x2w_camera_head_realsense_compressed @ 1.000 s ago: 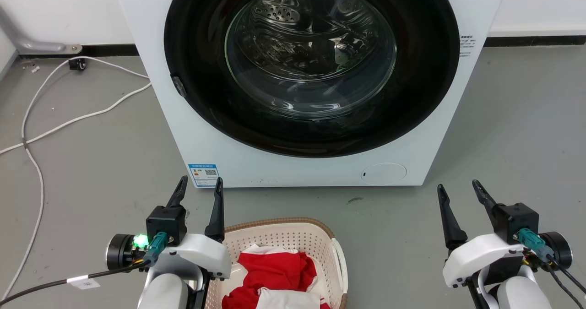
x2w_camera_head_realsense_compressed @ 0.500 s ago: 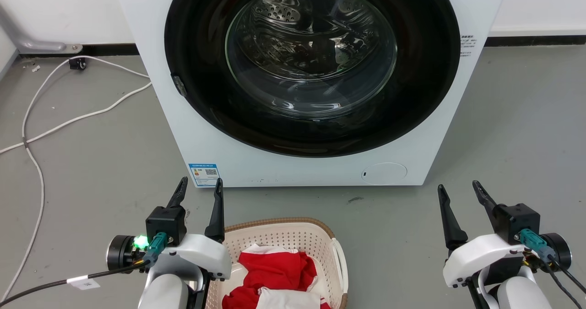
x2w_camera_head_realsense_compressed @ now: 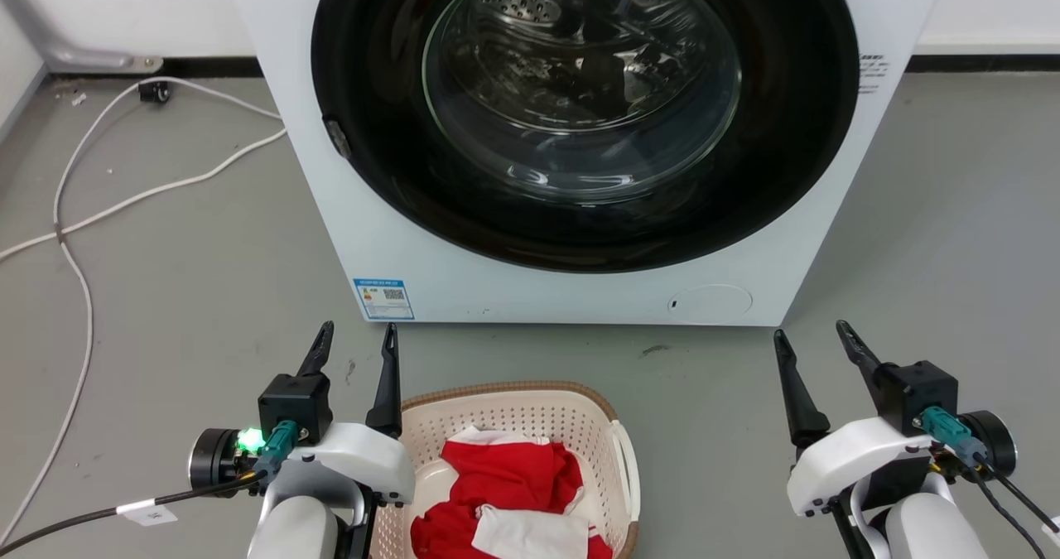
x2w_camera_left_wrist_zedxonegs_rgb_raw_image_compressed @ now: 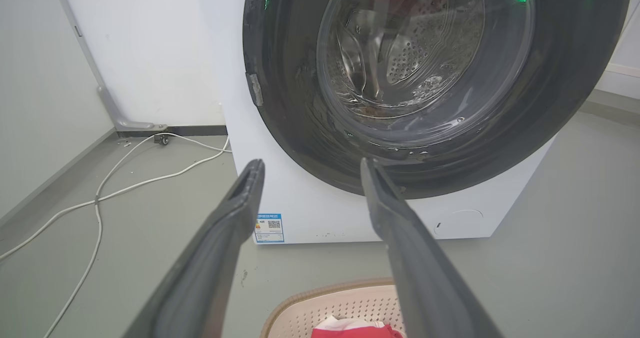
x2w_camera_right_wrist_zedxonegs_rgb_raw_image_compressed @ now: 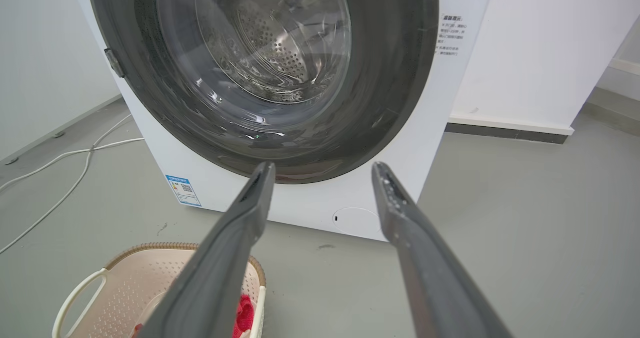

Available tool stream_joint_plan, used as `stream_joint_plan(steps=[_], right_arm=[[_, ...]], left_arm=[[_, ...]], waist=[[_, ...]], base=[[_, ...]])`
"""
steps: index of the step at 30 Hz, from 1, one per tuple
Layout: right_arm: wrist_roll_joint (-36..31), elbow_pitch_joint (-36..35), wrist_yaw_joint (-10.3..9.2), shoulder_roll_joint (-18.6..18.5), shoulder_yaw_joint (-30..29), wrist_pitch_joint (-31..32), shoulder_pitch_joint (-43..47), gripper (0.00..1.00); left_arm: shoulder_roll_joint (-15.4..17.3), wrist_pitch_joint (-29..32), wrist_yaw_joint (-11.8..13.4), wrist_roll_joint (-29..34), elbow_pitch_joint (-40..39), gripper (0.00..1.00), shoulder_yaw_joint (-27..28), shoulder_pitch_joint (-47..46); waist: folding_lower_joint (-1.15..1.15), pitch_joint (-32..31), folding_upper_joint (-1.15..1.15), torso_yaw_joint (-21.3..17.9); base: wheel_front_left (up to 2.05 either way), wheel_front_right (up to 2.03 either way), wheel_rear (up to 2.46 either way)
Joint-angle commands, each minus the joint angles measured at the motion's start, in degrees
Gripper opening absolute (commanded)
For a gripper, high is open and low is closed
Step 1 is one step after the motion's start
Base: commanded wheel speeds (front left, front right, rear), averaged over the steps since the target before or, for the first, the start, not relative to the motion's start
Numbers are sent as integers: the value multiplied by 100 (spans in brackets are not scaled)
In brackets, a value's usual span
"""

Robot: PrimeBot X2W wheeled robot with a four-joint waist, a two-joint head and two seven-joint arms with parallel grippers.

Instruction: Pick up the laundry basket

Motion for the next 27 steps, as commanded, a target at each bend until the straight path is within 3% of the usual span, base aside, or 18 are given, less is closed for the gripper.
stream_joint_plan(steps=[1,16,27], right_arm=[[34,-7,-2,14,26,4,-62,100],[366,313,-2,13,682,38,-392,100],[747,1411,-2,11,1099,338,-1178,100]], left_arm=[[-3,-42,8,-32,9,100,22,-64],[-8,-36,55,-146,315,100,184,-252],[154,-30,-144,-310,1637,100,300,-1026]], waist=[[0,61,0,47],[0,844,0,302],[0,1713,0,238]], base=[[0,0,0],[0,0,0],[0,0,0]])
